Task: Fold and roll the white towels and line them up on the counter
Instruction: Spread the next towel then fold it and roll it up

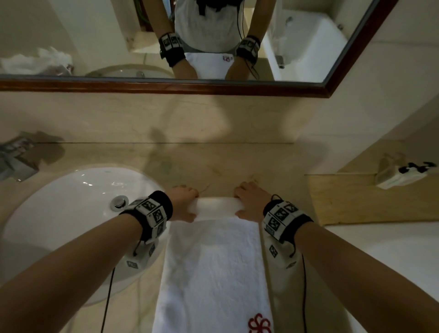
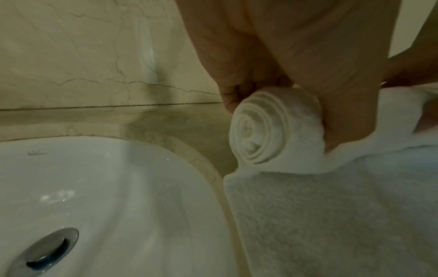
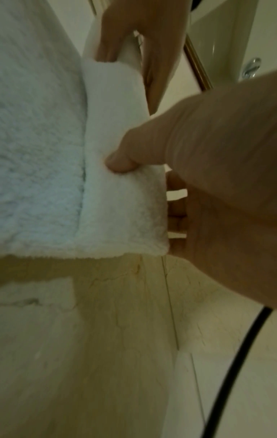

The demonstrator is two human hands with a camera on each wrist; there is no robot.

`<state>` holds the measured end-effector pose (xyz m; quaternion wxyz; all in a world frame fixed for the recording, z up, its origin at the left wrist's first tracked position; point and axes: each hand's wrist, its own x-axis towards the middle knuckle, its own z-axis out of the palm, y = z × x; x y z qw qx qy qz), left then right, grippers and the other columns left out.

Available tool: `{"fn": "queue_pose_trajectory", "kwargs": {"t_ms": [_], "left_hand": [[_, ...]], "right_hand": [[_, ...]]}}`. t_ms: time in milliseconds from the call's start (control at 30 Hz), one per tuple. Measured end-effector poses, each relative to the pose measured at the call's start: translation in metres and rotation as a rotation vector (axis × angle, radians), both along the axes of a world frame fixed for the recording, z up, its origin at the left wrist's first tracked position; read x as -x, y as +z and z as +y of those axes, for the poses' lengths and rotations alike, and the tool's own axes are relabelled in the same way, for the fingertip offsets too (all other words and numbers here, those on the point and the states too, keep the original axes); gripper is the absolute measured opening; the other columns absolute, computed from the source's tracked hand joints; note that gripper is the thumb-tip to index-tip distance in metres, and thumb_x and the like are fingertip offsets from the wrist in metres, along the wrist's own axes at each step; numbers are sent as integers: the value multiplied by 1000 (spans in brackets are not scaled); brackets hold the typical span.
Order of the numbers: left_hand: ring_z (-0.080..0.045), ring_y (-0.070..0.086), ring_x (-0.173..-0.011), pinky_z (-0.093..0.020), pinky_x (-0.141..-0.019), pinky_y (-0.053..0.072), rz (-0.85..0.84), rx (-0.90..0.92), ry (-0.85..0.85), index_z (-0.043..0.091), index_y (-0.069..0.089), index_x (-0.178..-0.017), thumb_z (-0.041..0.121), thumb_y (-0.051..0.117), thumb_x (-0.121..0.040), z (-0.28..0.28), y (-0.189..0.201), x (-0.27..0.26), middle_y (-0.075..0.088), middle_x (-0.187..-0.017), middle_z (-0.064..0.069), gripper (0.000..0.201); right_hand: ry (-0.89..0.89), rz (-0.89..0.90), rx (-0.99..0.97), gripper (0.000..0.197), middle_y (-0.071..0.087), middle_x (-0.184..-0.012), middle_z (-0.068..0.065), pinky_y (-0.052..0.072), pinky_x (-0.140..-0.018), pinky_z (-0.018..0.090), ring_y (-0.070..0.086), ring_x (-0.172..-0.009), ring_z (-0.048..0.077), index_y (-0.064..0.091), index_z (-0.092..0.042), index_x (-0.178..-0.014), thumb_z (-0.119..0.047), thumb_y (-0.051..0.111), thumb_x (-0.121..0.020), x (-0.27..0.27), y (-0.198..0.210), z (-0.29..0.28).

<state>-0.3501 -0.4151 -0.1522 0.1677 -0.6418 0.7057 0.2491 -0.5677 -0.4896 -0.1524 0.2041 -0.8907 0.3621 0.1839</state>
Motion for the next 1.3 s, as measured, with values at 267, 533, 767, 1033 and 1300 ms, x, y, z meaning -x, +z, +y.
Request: {"fn": "queue_pose_trajectory", "kwargs": {"t_ms": [267, 533, 767, 1033, 1300], "left_hand": [[-21, 50, -87, -28, -72, 37, 146, -76, 104, 9, 50, -115, 26, 67, -82, -7, 35, -4, 60, -114, -11, 41], [-31, 59, -93, -32, -68, 41, 136, -70, 116, 5, 37, -124, 23, 62, -86, -19, 26, 6, 60, -114, -15, 49], [-32, 44, -125, -39, -105, 34, -80, 13, -76, 12, 13, -148, 30, 51, -91, 1, -3, 4, 37, -141, -14, 70], [-25, 18, -143, -37, -119, 11, 74, -1, 54, 18, 2, -152, 44, 17, -97, 22, -13, 4, 14, -158, -4, 62], [-28, 38, -133, -27, -107, 30, 291, -85, 241, 18, 31, -147, 22, 42, -100, 1, -5, -11, 35, -146, -11, 49]], "right_hand": [[-121, -57, -234, 45, 54, -108, 7, 42, -69, 29, 53, -91, 24, 43, -16, -113, -30, 69, -80, -8, 28, -16], [-12, 75, -27, 54, 60, -113, 8, 48, -73, 33, 60, -96, 28, 38, -17, -126, -36, 64, -82, -19, 15, -19], [61, 153, 253, 69, 42, -136, 8, 31, -101, 41, 45, -119, 27, 24, -15, -141, -46, 51, -86, -11, -17, 10], [-183, -135, -78, 52, 34, -149, 2, 20, -113, 36, 33, -134, 22, 27, -26, -146, -43, 24, -97, 7, -23, 16], [-213, -17, -262, 56, 47, -137, 6, 36, -104, 33, 45, -123, 24, 45, -17, -136, -41, 59, -88, 3, -9, -21]]}}
